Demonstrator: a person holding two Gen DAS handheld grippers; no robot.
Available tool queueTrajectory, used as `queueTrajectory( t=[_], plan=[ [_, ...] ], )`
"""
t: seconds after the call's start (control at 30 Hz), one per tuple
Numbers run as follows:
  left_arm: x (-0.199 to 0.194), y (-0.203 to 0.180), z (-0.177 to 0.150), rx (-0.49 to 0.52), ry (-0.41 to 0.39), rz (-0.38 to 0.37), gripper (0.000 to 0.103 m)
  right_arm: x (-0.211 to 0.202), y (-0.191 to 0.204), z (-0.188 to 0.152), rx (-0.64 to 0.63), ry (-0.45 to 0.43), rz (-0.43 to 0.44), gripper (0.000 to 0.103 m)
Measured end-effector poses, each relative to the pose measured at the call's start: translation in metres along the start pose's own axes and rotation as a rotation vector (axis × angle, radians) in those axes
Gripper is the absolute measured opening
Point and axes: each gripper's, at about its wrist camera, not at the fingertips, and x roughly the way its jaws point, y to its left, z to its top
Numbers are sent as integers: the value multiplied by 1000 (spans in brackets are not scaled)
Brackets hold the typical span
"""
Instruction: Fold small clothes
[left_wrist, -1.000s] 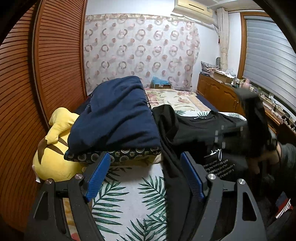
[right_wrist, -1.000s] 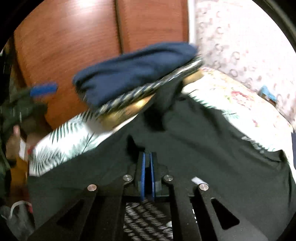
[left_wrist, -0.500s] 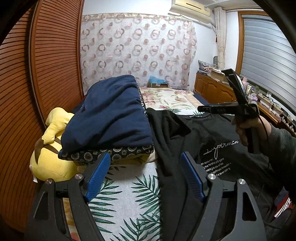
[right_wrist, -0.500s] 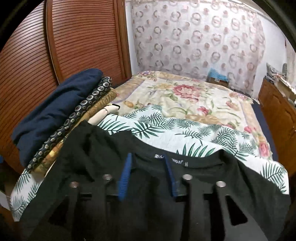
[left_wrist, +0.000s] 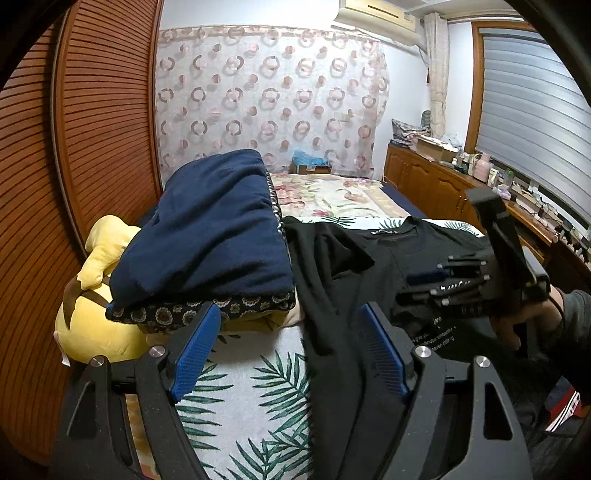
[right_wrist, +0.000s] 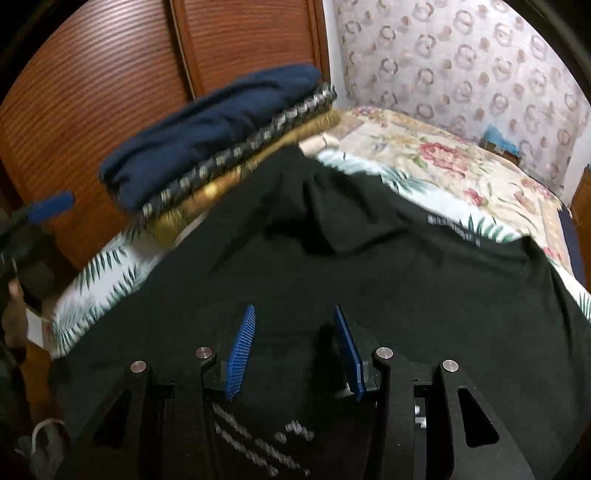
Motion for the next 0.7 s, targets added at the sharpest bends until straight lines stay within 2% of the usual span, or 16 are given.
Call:
queueTrajectory(
  t=[0.23,0.43,0.57,0.7],
  plan=[
    [20,-11,18,32,3,-25,79,-3,-23,-19,20,28,-41,46],
    [45,-32,39,98,15,-49,78,-39,-34,-25,48,-6,-116,46],
    [69,-45,54,128,42,-66,63,-47,-55,-34,85,-17,-173,46],
    [100,-53,64,143,86,-55,56,-50,-69,-41,107,-18,-234,46]
  ],
)
